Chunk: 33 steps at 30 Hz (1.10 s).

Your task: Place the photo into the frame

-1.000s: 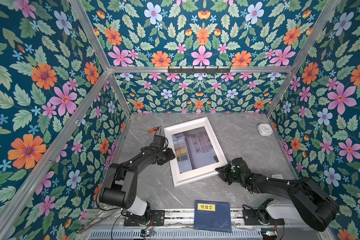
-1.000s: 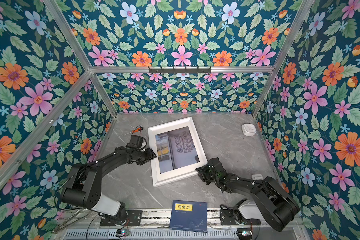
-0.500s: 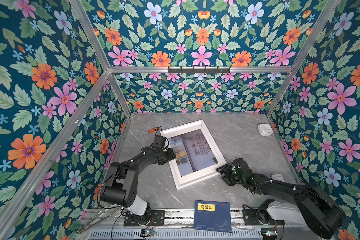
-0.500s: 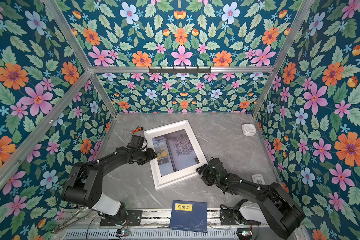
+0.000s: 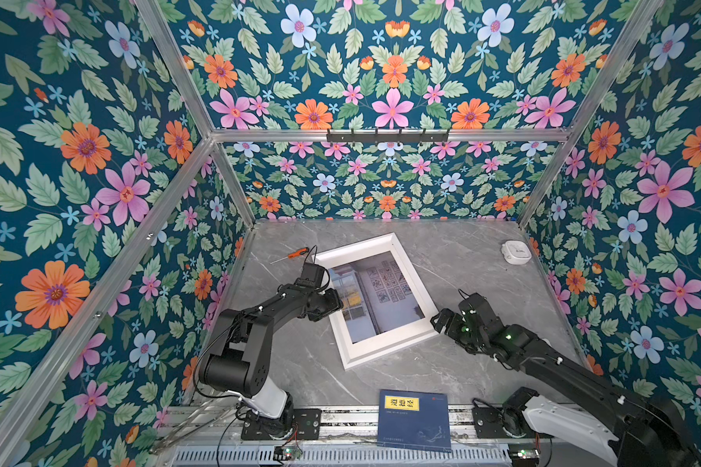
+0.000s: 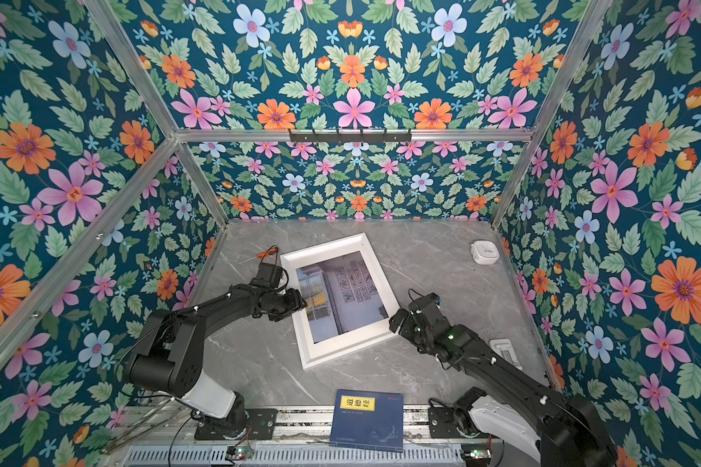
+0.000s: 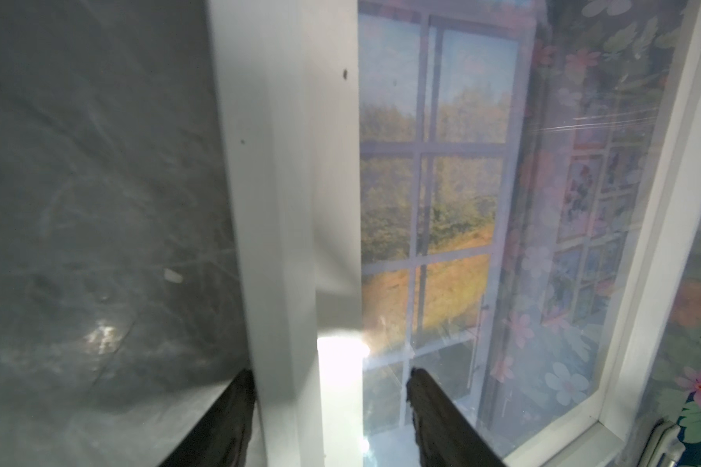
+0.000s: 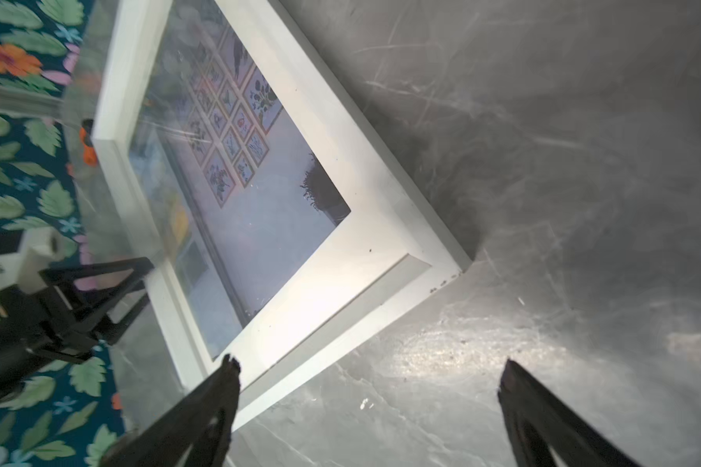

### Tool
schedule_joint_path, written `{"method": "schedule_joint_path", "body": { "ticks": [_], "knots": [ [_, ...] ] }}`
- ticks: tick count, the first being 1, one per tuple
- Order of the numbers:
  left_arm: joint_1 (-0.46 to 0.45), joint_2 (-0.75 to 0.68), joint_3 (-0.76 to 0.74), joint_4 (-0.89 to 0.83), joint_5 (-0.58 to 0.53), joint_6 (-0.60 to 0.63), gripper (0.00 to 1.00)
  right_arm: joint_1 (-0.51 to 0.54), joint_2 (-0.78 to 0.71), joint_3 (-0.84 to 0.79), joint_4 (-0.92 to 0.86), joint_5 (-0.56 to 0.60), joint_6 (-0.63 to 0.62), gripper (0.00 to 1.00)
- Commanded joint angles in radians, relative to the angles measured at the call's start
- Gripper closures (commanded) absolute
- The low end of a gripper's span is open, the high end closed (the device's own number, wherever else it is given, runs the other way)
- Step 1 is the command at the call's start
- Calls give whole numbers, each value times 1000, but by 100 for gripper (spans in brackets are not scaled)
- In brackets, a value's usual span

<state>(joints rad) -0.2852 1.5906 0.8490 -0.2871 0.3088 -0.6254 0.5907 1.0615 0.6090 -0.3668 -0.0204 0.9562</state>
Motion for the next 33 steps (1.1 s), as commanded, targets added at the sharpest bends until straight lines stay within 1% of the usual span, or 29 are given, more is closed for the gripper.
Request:
{"method": "schedule_joint_path", "body": {
  "ticks": [1, 3, 6, 9, 12, 17, 23, 27, 31, 33],
  "knots": [
    [-3, 10, 14, -2, 0, 5, 37, 0, 106, 82, -67, 33, -222, 1],
    [-3, 21, 27, -13, -5, 13, 37, -2, 207, 144, -78, 32, -302, 1],
    [-3, 36, 43, -20, -10, 22, 37, -8, 346, 213, -80, 16, -386, 1],
    [-2, 56, 59, -15, -18, 32, 37, -11, 412, 222, -40, 19, -412, 1],
    [-1, 92, 93, -23, -20, 44, 37, -21, 429, 198, 10, 9, -409, 1],
    [-2, 154, 159, -27, -20, 59, 37, -40, 405, 153, 46, -61, -375, 1],
    [-2, 250, 292, -53, -11, 84, 37, -41, 348, 61, 141, -161, -302, 1],
    [-3, 322, 381, -75, 16, 96, 38, -41, 347, 7, 207, -193, -239, 1],
    [-3, 347, 392, -50, 35, 83, 38, -41, 339, -2, 206, -204, -212, 1],
    [-3, 356, 390, -42, 37, 79, 38, -41, 324, -27, 238, -234, -179, 1]
  ]
}}
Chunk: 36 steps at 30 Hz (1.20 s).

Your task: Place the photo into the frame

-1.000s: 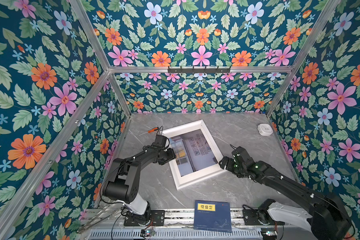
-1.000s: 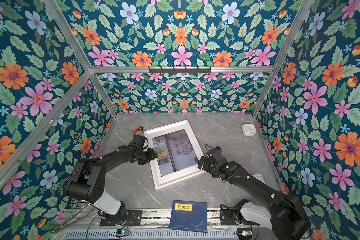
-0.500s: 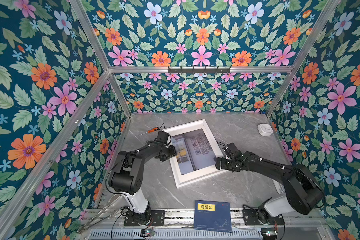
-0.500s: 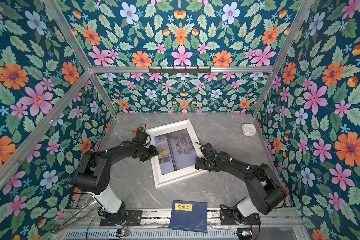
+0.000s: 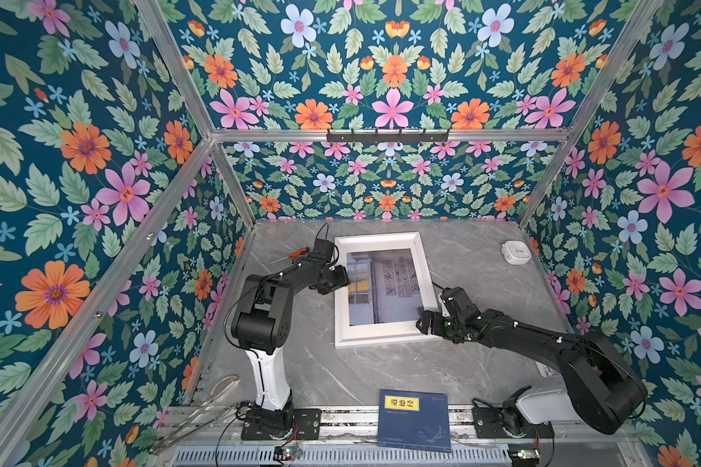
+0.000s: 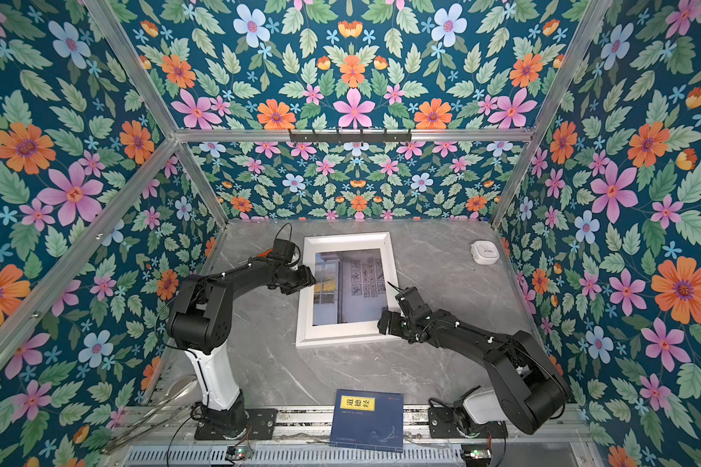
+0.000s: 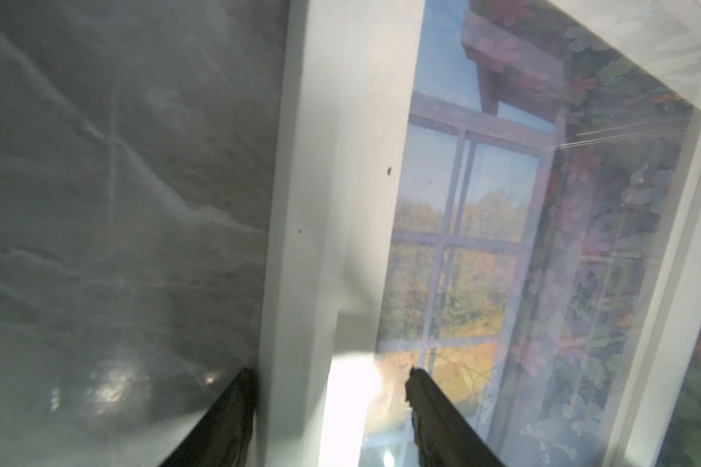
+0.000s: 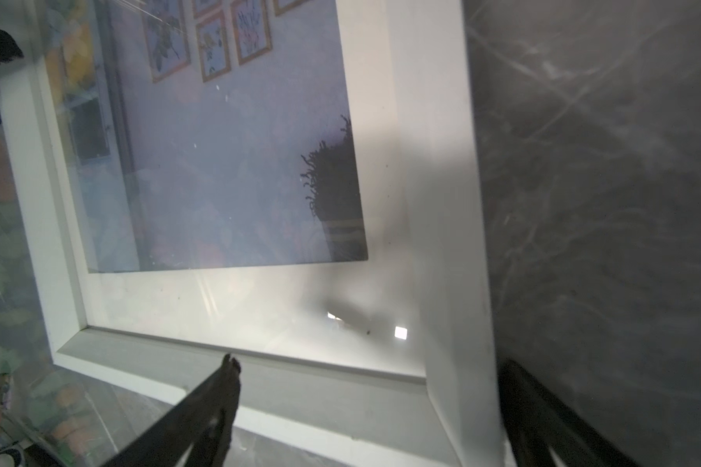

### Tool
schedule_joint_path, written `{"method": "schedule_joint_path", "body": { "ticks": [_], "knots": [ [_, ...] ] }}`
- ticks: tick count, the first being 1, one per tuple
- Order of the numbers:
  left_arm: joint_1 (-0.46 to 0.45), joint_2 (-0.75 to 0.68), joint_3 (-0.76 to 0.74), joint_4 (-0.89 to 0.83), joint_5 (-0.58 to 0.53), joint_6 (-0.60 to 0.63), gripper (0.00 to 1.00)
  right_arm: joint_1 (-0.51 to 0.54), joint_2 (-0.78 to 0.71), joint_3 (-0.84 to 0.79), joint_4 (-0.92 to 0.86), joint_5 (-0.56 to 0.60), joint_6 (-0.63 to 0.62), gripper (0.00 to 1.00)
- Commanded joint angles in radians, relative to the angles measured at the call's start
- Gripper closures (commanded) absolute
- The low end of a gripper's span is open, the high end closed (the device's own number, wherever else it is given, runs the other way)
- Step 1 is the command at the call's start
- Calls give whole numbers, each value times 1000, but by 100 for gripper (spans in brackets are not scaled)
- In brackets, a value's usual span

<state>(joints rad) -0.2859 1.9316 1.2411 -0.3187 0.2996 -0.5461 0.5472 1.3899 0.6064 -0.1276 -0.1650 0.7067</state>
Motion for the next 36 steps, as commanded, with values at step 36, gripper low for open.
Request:
{"method": "schedule_joint_path", "body": {
  "ticks": [36],
  "knots": [
    [20, -349, -132, 68, -307, 296, 1, -229, -428, -58, 10, 433, -364, 1]
  ]
}}
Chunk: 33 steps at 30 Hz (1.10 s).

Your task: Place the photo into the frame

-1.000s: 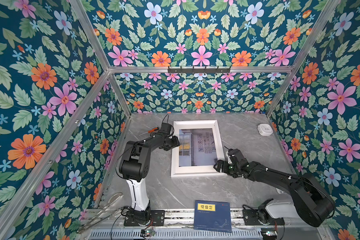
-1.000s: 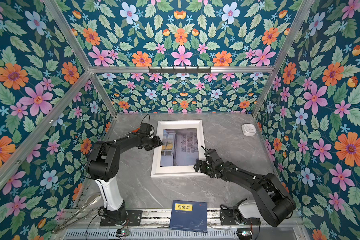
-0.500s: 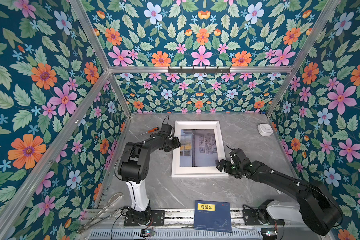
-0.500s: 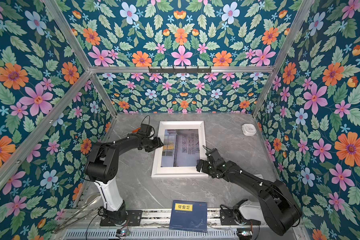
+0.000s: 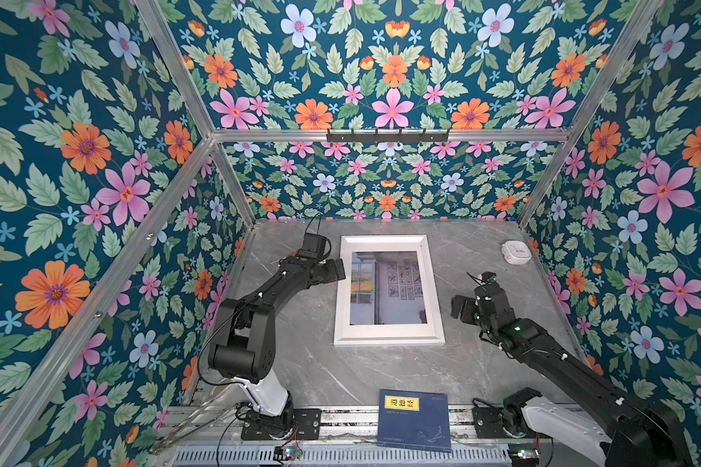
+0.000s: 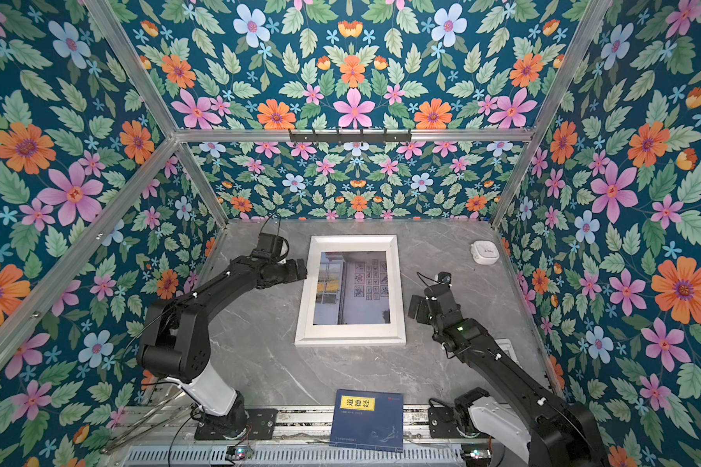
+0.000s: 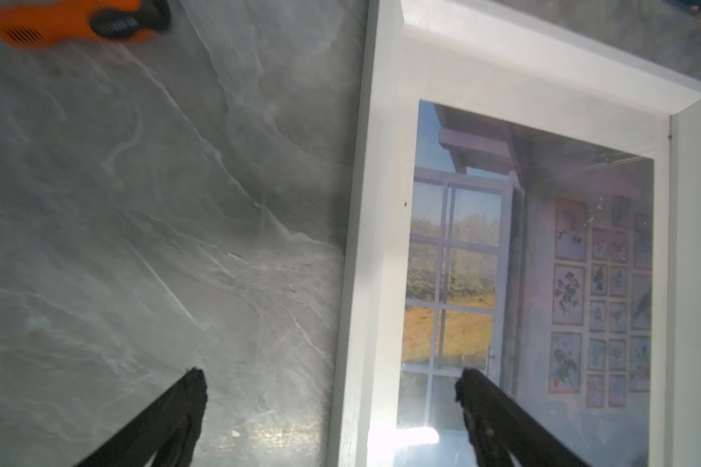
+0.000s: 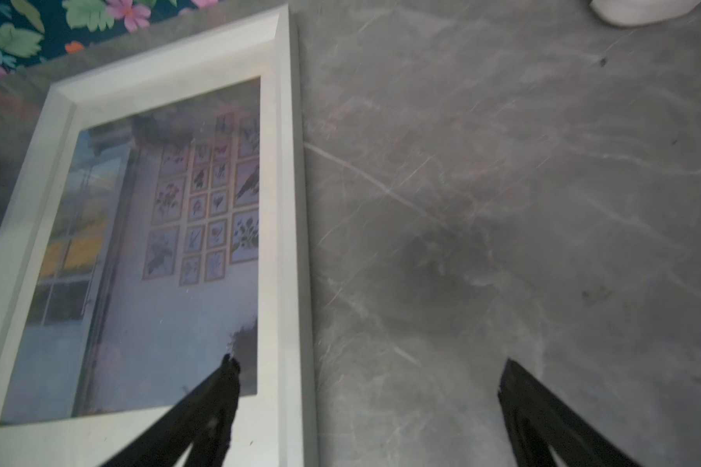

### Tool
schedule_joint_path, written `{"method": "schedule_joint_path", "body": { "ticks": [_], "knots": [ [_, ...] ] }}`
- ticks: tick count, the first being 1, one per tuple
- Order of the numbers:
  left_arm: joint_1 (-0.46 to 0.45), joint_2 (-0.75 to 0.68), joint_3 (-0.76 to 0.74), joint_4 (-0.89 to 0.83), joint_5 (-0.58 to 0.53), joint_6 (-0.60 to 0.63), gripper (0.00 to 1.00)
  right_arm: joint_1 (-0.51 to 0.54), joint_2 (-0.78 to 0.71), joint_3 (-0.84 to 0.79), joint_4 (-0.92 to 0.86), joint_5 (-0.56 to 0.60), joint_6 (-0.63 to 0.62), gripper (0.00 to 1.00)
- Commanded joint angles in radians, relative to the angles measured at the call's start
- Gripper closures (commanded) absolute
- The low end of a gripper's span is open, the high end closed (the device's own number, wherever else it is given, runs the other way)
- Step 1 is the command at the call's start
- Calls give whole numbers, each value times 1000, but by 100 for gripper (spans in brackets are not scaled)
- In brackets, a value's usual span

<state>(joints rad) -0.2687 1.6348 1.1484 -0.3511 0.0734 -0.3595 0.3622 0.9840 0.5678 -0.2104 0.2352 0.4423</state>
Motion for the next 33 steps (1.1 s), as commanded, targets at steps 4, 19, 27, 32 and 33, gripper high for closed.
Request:
{"method": "schedule_joint_path", "body": {
  "ticks": [4, 19, 27, 32, 33],
  "knots": [
    [23, -180, -177, 258, -161, 214, 1, -116, -42, -75, 190, 85, -197, 1],
    [237, -283, -721, 1040, -224, 380, 1, -196, 70, -269, 642, 92, -416, 1],
    [245, -161, -814, 1369, -165, 379, 1, -200, 180, -298, 862, 78, -468, 1],
    [245, -61, -893, 1616, -135, 366, 1, -205, 228, -313, 980, 16, -472, 1],
    [246, -38, -907, 1667, -133, 366, 1, -209, 236, -315, 998, 1, -472, 1]
  ]
}}
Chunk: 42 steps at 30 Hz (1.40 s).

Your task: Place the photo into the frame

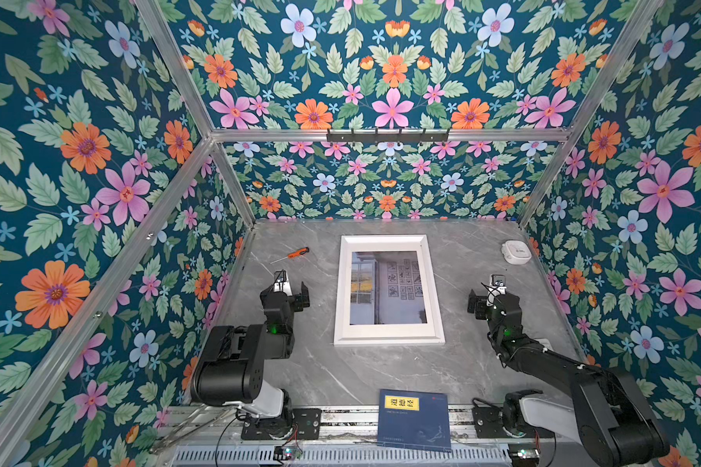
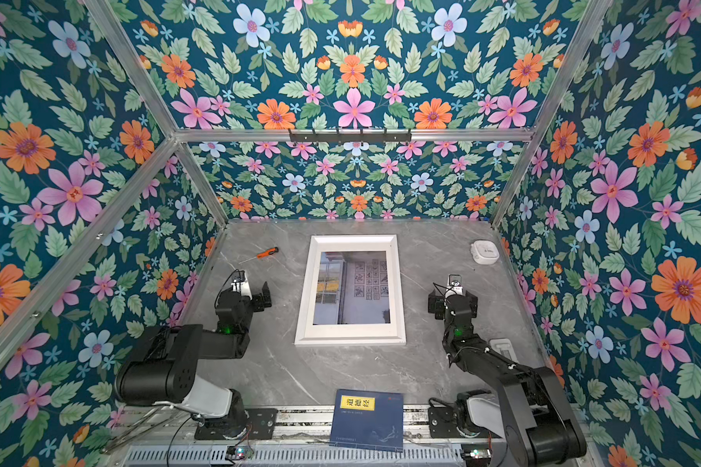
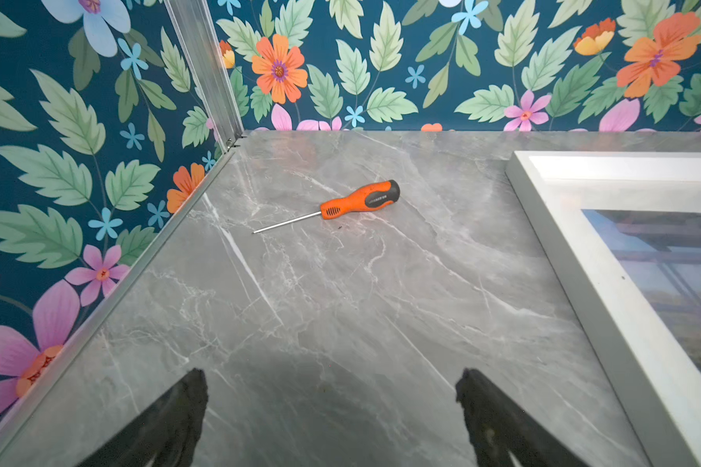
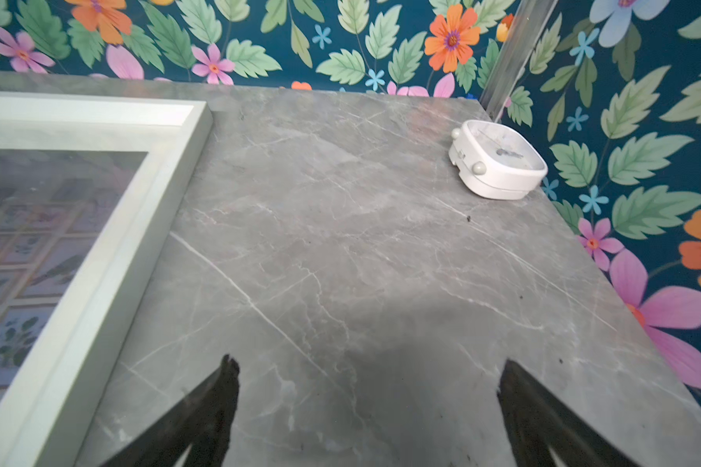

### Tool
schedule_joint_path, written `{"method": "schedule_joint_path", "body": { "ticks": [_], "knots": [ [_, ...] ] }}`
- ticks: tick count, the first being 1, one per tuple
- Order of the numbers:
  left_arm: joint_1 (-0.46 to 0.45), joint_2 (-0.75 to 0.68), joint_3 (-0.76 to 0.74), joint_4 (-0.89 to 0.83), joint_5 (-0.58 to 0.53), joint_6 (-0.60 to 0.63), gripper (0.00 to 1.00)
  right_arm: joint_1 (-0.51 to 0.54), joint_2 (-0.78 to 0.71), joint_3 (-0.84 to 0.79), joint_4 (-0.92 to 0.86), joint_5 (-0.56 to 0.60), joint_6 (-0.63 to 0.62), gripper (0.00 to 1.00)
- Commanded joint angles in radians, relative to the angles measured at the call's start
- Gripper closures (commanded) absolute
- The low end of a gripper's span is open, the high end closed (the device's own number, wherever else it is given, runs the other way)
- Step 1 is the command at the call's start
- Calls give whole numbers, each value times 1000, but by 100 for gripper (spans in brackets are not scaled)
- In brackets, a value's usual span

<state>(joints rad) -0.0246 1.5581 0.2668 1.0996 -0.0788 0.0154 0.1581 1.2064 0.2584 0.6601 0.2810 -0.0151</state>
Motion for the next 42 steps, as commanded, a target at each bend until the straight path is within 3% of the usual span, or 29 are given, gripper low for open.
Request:
{"method": "schedule_joint_path", "body": {
  "ticks": [1, 3, 7, 10, 12, 13, 14, 15, 17, 19, 42],
  "knots": [
    [1, 58, -33, 253, 24, -6, 1, -9, 21, -3, 137, -59, -18, 1],
    [1, 49, -21, 212, 24, -10, 1, -19, 50, -2, 167, -80, -33, 1],
    [12, 53, 24, 127, 8, -26, 1, -43, 183, -40, 397, -80, -38, 1],
    [11, 57, 22, 142, 7, -23, 0, -180, 245, -4, 374, -247, 73, 1],
    [14, 58, 21, 149, 7, -23, 0, -225, 205, 55, 169, -293, 116, 1],
    [14, 59, 21, 150, 7, -22, 0, -233, 232, 33, 268, -303, 115, 1],
    [14, 60, 20, 155, 7, -22, 0, -233, 247, 29, 303, -300, 113, 1],
    [13, 58, 20, 151, 7, -22, 0, -233, 211, 47, 199, -302, 115, 1],
    [12, 57, 17, 158, 2, -19, 0, -232, 248, 27, 306, -297, 112, 1],
    [11, 57, 17, 157, 4, -19, 0, -231, 212, 46, 209, -300, 110, 1],
    [12, 57, 17, 157, 4, -19, 0, -230, 225, 52, 213, -334, 103, 1]
  ]
}}
